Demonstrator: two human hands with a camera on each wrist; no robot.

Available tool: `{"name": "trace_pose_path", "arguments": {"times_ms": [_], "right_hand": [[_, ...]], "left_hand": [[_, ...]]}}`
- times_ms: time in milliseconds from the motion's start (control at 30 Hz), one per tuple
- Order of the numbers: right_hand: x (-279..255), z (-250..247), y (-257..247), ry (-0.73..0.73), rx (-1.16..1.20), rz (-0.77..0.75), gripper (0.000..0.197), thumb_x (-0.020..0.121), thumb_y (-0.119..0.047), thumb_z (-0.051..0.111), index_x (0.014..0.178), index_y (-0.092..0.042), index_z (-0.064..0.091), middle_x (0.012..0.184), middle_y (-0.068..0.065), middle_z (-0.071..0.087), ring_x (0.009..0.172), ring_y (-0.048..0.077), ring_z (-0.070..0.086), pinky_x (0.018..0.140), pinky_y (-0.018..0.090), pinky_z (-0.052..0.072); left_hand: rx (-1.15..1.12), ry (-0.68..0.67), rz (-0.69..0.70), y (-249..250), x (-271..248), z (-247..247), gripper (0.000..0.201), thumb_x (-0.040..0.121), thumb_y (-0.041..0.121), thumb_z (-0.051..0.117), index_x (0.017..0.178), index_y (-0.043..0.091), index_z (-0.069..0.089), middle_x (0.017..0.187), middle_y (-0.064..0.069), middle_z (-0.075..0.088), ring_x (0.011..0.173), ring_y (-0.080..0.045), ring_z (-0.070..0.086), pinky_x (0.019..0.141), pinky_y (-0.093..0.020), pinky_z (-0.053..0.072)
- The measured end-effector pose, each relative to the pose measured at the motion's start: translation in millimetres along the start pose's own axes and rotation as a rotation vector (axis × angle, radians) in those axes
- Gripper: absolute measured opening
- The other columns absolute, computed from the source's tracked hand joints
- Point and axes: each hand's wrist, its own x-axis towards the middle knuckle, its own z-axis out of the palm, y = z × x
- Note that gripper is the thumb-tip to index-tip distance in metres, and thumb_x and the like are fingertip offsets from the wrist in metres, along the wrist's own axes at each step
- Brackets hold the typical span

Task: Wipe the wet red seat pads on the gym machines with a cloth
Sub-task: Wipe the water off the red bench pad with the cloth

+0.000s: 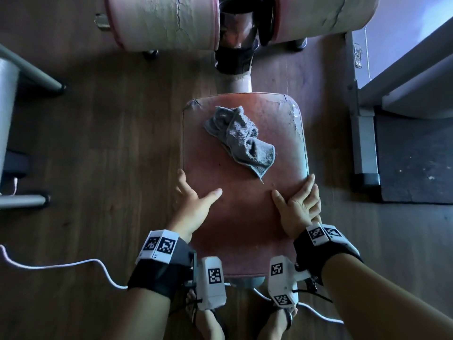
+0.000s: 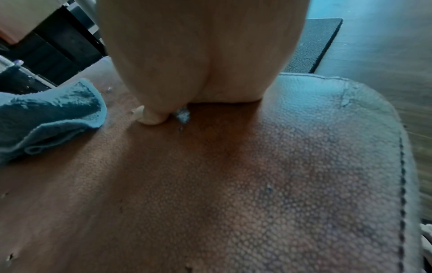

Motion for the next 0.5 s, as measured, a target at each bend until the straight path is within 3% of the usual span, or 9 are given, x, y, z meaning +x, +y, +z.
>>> {"name": "trace_pose_path", "arguments": {"times_ms": [133, 267, 367, 500], "right_hand": [[1, 0, 0, -0.010, 0.013, 0.002, 0.100, 0.088, -0.063, 0.051, 0.150, -0.031, -0.021, 0.161, 0.000, -0.014, 0.148, 0.026, -0.008, 0.118, 0.050, 0.001], [0, 0, -1, -0.014, 0.024, 0.009, 0.101, 0.088, -0.061, 0.052, 0.150, -0.032, -0.021, 0.161, -0.001, -0.014, 0.147, 0.024, -0.009, 0.118, 0.050, 0.000], [0, 0, -1, 0.001, 0.036, 0.003, 0.101, 0.088, -0.059, 0.054, 0.151, -0.031, -0.019, 0.161, -0.001, -0.013, 0.147, 0.024, -0.009, 0.117, 0.051, 0.000], [1, 1, 0, 0.001, 0.048, 0.001, 0.101, 0.088, -0.059, 0.054, 0.151, -0.031, -0.019, 0.160, -0.002, -0.014, 0.147, 0.023, -0.009, 0.117, 0.051, -0.001]], "left_hand": [[-0.056, 0.120, 0.084, 25, 3, -12, 0.076, 0.089, 0.054, 0.062, 0.148, 0.027, 0.023, 0.154, -0.002, 0.031, 0.140, -0.021, 0.034, 0.117, -0.044, 0.026], [0.092, 0.284, 0.516, 70, 3, 10, 0.062, 0.087, 0.041, 0.066, 0.139, 0.016, 0.044, 0.149, -0.004, 0.037, 0.137, -0.015, 0.035, 0.108, -0.020, 0.024], [0.443, 0.285, 0.820, 97, 10, 37, 0.066, 0.085, 0.050, 0.058, 0.143, 0.021, 0.045, 0.155, -0.005, 0.031, 0.141, -0.025, 0.033, 0.113, -0.037, 0.030], [0.801, 0.245, 0.905, 99, 35, 54, 0.071, 0.085, 0.054, 0.064, 0.148, 0.028, 0.043, 0.164, -0.010, 0.016, 0.148, -0.036, 0.021, 0.120, -0.051, 0.019]]}}
